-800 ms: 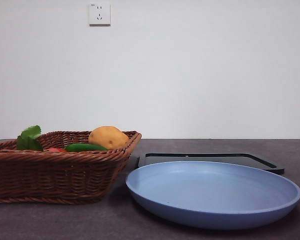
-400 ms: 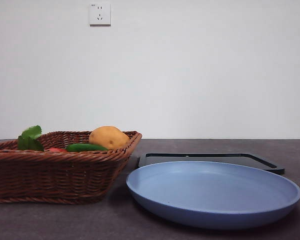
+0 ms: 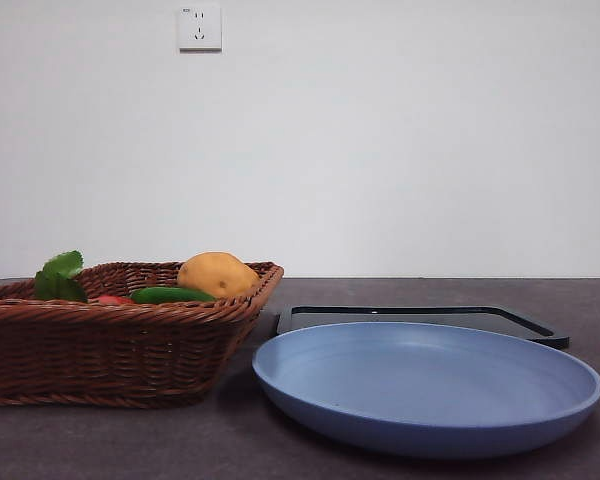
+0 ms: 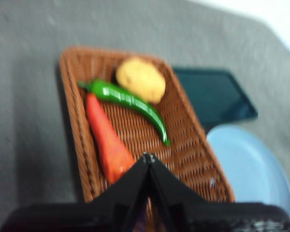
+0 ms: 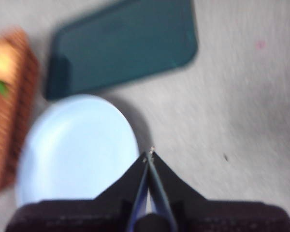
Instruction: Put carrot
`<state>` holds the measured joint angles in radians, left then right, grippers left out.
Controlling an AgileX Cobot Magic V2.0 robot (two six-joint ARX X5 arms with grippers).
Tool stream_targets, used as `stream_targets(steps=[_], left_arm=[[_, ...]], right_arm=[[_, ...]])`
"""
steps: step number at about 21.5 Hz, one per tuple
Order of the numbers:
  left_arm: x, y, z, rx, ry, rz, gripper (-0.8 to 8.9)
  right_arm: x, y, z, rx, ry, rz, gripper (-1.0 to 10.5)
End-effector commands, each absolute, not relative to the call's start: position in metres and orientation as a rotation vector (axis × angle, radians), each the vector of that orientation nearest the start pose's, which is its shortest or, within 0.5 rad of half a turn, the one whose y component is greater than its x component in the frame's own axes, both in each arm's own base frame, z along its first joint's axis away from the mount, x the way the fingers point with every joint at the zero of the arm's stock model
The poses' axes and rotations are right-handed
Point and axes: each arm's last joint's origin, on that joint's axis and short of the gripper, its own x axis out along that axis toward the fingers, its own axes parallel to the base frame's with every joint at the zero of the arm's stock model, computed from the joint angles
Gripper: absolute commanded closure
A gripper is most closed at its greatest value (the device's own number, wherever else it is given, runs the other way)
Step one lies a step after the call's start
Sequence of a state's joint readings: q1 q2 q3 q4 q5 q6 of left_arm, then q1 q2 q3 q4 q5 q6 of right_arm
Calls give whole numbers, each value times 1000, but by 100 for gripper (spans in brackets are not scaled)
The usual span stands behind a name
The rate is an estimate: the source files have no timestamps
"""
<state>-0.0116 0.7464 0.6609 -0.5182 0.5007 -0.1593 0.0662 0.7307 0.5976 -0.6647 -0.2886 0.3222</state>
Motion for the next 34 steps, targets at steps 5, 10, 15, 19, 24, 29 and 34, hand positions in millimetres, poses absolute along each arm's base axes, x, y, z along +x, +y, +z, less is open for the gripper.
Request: stream_targets(steps=[5, 10, 15, 19, 24, 29, 34], left_arm=[[176, -30, 255, -252, 784, -531, 802], [180, -38, 255, -235, 767, -563, 567], [181, -42, 257, -228, 745, -588, 567], [181, -42, 257, -226, 745, -588, 567], [180, -43, 257, -226, 746, -591, 565], [180, -44, 257, -216, 747, -587, 502], [191, -60, 265, -84, 739, -428, 502]], right_arm=[[167, 22, 218, 367, 1044, 306, 931], [186, 30, 200, 387, 1123, 304, 701], [206, 52, 179, 362, 1171, 362, 702], [216, 67, 160, 357, 1222, 379, 779], [219, 69, 152, 375, 1254, 358, 945], [212, 67, 159, 377, 1262, 358, 943], [199, 62, 178, 340, 1212, 323, 943]])
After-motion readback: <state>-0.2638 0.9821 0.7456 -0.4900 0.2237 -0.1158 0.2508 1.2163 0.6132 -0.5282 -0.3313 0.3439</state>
